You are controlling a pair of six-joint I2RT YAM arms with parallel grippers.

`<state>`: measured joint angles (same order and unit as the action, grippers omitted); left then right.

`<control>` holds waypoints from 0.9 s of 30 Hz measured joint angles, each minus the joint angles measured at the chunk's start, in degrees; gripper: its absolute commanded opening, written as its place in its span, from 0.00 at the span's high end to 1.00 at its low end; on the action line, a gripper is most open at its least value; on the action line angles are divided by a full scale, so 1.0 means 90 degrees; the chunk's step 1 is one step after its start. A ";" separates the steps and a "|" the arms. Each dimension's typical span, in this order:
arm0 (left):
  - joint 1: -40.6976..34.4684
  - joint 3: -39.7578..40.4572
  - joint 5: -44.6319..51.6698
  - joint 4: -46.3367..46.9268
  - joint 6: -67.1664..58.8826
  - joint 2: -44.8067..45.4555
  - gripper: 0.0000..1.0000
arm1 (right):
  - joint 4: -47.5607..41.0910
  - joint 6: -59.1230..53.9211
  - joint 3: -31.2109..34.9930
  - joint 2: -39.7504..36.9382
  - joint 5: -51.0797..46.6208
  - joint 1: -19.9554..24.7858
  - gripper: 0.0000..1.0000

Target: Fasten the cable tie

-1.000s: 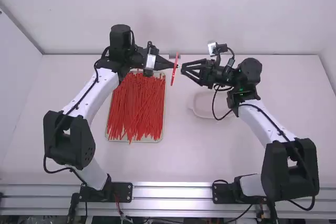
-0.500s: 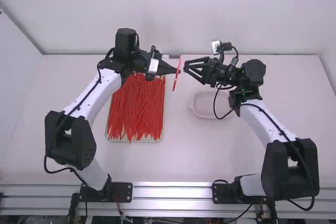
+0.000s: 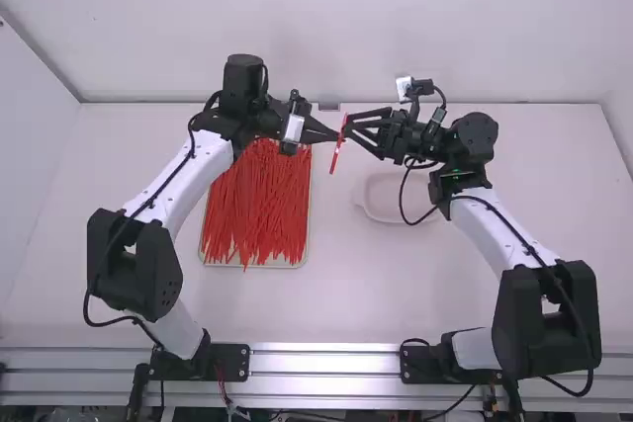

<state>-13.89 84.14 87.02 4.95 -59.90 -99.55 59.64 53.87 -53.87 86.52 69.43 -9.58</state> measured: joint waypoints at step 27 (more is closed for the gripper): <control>-0.0095 0.0000 -0.0209 0.0121 -0.0019 -0.0002 0.98 | 0.0022 0.0039 0.0000 -0.0005 -0.0012 -0.0041 1.00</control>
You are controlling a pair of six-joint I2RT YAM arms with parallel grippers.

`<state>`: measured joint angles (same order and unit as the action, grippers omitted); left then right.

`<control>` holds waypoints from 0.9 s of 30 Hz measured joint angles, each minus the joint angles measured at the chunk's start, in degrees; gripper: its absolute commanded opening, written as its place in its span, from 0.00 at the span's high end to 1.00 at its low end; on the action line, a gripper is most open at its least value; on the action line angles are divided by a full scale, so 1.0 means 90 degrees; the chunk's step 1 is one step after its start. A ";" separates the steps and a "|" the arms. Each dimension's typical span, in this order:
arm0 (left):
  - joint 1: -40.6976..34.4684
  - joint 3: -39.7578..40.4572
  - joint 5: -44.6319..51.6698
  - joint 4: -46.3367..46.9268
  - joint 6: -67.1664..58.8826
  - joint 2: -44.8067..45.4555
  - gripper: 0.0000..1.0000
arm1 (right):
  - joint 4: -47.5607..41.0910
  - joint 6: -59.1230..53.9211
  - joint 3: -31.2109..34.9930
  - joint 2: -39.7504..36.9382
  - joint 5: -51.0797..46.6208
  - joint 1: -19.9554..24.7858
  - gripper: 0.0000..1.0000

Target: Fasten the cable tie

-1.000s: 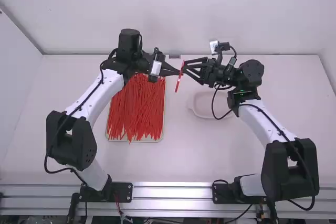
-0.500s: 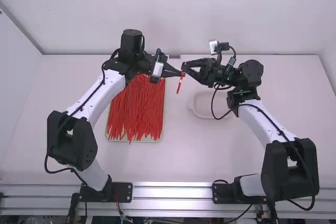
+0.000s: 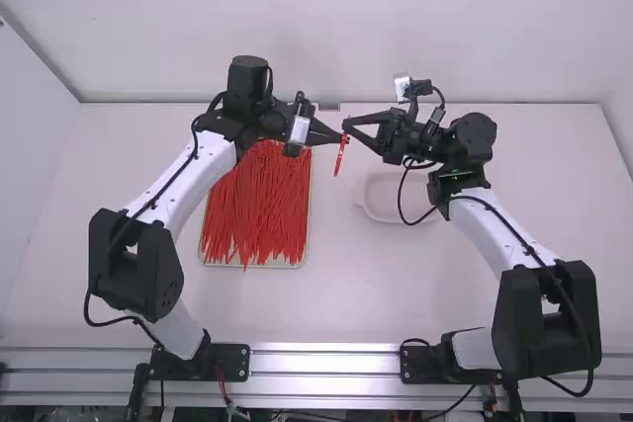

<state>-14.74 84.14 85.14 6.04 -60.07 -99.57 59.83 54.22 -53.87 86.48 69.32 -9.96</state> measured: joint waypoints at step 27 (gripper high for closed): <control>0.0000 -0.0782 -0.0359 -0.0058 0.0000 0.0041 0.98 | 0.0503 0.0165 0.0126 0.0095 0.0141 0.0109 1.00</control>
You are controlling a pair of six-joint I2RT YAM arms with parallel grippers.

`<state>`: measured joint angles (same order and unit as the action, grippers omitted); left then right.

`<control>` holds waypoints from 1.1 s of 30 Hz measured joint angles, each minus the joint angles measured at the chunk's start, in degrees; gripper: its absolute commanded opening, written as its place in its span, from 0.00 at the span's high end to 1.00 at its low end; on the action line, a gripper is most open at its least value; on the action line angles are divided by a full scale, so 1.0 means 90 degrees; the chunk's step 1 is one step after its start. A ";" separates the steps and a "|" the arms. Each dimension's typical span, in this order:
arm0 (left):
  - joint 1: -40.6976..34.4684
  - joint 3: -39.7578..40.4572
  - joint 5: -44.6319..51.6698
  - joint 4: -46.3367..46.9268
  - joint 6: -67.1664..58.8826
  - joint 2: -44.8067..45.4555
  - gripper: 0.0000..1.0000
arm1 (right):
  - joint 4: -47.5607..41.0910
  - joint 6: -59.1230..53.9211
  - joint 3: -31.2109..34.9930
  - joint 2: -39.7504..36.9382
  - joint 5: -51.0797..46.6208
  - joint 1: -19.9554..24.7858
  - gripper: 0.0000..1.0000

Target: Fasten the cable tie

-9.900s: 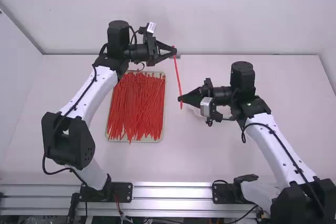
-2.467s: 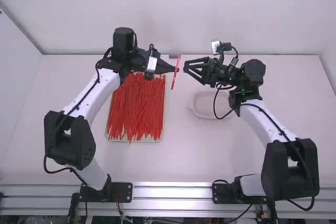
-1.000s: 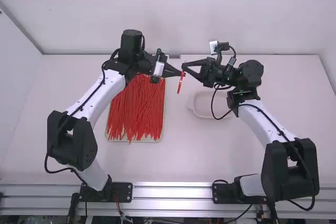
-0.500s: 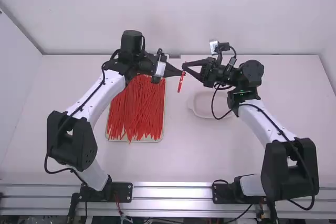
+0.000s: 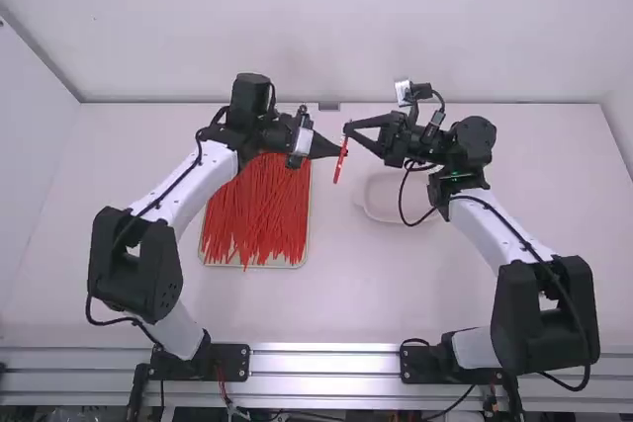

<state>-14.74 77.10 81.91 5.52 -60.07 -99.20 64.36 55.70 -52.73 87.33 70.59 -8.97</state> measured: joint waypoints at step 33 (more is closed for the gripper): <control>0.0036 -0.1868 -0.0226 -0.0765 0.0294 0.0000 0.98 | 0.0719 0.0401 0.0000 0.0000 0.0316 0.0250 0.74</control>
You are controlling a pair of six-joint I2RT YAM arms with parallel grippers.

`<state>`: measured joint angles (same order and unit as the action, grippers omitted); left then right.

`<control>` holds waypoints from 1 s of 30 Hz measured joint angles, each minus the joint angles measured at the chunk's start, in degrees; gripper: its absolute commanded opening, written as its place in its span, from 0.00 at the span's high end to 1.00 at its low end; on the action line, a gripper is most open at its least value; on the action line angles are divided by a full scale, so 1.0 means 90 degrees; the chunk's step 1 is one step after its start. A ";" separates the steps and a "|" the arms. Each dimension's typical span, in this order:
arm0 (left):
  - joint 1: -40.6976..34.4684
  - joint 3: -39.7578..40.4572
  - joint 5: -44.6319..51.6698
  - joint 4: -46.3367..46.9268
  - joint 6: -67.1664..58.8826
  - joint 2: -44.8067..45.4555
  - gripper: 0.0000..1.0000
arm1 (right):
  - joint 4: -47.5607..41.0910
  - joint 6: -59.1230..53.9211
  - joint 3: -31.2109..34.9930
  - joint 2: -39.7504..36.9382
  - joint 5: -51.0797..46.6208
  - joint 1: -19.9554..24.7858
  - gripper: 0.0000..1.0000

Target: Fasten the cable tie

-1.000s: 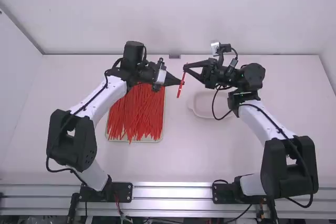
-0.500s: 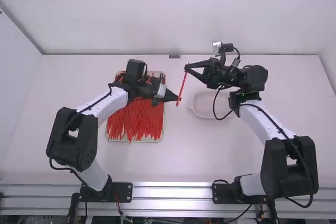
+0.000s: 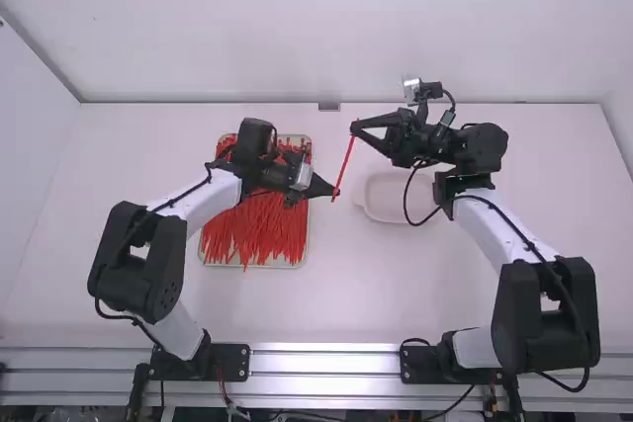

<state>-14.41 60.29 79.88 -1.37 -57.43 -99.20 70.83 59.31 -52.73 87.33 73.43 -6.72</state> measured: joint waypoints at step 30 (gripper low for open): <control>0.0017 -0.0124 0.0542 -0.6875 0.5923 -0.0002 0.98 | -0.3925 -0.2827 -0.0010 -0.0002 0.0355 0.0313 0.01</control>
<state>-14.26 59.18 84.75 -63.24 -4.12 -99.22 35.51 33.87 -52.82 87.31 76.62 -3.90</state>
